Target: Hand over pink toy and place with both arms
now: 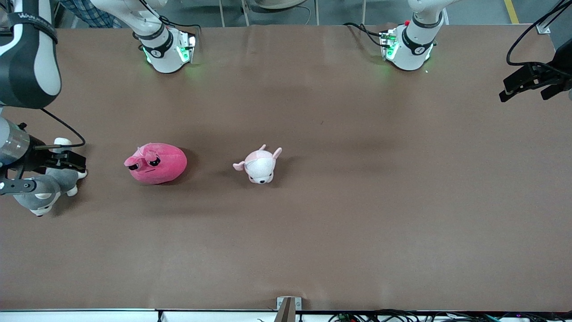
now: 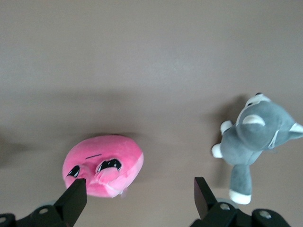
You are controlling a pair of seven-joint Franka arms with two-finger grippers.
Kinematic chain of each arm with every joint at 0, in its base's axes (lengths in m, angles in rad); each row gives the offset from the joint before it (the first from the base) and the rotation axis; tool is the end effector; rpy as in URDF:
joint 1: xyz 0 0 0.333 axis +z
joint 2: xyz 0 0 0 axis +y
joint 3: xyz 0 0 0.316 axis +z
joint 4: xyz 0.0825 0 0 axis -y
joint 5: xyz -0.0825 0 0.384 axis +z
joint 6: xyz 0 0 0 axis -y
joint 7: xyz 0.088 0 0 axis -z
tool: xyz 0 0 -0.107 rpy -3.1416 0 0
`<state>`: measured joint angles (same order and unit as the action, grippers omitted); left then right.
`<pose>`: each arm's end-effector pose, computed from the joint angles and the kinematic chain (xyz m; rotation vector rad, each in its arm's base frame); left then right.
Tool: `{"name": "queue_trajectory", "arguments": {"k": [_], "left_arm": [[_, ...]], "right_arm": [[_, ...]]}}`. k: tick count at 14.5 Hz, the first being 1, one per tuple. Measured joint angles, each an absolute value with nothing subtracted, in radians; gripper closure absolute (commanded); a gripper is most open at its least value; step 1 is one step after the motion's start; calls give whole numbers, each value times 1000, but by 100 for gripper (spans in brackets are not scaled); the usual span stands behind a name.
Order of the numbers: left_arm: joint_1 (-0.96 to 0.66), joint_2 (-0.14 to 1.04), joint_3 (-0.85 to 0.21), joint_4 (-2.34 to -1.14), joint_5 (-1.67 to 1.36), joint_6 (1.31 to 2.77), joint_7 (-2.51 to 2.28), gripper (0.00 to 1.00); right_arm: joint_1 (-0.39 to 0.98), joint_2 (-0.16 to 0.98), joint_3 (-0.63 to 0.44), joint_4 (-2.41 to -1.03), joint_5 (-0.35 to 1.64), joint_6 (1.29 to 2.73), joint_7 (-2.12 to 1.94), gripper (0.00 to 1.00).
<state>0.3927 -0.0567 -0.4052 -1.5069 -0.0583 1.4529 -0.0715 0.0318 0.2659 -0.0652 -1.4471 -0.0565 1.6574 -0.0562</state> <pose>0.5254 -0.0206 0.6721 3.1051 0.0820 -0.0053 0.6359 -0.0220 0.5323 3.0691 0.0477 -0.0895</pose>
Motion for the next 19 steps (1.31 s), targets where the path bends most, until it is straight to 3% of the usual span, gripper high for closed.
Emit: {"name": "queue_trajectory", "arguments": {"k": [6,14,19], "left_arm": [[394,-56,-405,-1509,-58,1457,-72,0],[396,-52,-404,-1510,-58,1458,-72,0],[392,-50,-393,-1512,-58,1459,-72,0]], "right_arm": [[22,229,-66,-1448,-42,1572,-56,0],[12,32,-68,-1607,-34,1558,-50,0],[4,-31,-70,-1644,-25,1554,-50,0]]}}
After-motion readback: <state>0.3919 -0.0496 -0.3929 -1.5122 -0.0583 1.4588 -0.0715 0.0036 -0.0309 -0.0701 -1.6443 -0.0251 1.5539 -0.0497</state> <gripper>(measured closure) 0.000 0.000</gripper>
